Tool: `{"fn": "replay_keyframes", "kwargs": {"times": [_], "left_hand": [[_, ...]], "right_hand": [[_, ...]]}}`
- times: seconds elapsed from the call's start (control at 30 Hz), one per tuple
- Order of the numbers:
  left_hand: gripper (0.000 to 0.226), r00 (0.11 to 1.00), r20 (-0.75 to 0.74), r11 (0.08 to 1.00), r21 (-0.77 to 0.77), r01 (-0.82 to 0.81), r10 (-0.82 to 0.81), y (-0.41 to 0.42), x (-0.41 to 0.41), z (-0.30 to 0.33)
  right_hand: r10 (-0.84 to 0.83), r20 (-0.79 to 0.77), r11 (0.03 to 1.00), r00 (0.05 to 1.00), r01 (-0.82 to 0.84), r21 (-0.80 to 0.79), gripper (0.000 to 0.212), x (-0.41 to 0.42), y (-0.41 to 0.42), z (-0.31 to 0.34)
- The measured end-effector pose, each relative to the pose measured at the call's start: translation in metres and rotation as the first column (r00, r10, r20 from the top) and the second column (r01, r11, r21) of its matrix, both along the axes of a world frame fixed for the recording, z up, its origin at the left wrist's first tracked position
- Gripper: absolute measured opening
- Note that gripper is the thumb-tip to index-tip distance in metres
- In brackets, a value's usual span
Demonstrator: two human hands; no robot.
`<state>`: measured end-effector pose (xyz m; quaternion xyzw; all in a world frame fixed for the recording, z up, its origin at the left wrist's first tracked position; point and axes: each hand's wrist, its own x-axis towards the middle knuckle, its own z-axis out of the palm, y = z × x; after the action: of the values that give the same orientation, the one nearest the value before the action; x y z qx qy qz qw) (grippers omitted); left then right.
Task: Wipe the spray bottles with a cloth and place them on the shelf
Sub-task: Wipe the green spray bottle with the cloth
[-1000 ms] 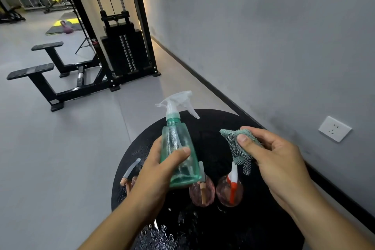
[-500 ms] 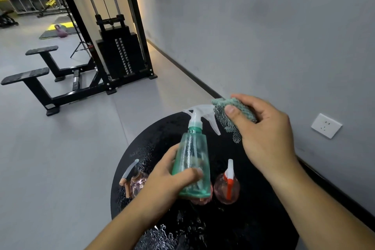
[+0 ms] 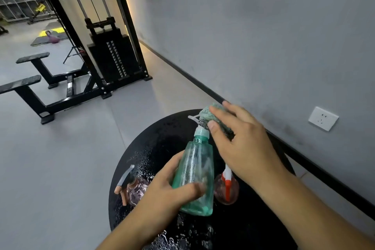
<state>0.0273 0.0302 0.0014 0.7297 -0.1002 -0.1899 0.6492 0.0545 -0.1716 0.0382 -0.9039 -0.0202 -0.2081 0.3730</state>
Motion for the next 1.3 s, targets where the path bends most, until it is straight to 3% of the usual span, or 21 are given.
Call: {"fn": "replay_keyframes", "kwargs": {"times": [0.23,0.47,0.67,0.83,0.97,1.17,1.3], "left_hand": [[0.073,1.0,-0.008,0.999,0.045,0.0,0.0,-0.001,-0.001,-0.002],[0.077,1.0,0.002,0.999,0.05,-0.004,0.004,0.004,0.005,0.004],[0.075,1.0,-0.019,0.998,0.059,0.001,0.001,0.005,0.007,0.001],[0.083,1.0,0.003,0.997,0.077,0.014,-0.014,0.01,0.007,0.004],[0.073,1.0,0.003,0.995,0.1,0.025,-0.025,0.008,0.006,0.002],[0.086,1.0,0.019,0.996,0.093,-0.005,0.003,0.017,0.008,0.004],[0.082,1.0,0.026,0.995,0.104,-0.001,-0.002,0.015,0.009,0.004]], "right_hand": [[0.106,0.005,0.99,0.994,-0.106,-0.092,0.038,-0.007,0.02,-0.008],[0.012,0.143,1.0,0.99,-0.01,-0.015,0.032,0.006,-0.004,-0.017],[0.169,0.162,0.984,0.972,-0.157,-0.087,0.034,0.004,0.007,-0.02],[0.09,0.197,0.991,0.976,-0.067,-0.12,0.036,0.007,-0.001,-0.023],[0.215,0.161,0.963,0.963,-0.182,-0.197,0.04,-0.001,0.014,-0.02],[0.109,0.182,0.99,0.977,-0.091,-0.107,0.041,0.007,-0.006,-0.022],[0.16,0.179,0.984,0.971,-0.144,-0.1,0.039,0.002,0.005,-0.023]]}}
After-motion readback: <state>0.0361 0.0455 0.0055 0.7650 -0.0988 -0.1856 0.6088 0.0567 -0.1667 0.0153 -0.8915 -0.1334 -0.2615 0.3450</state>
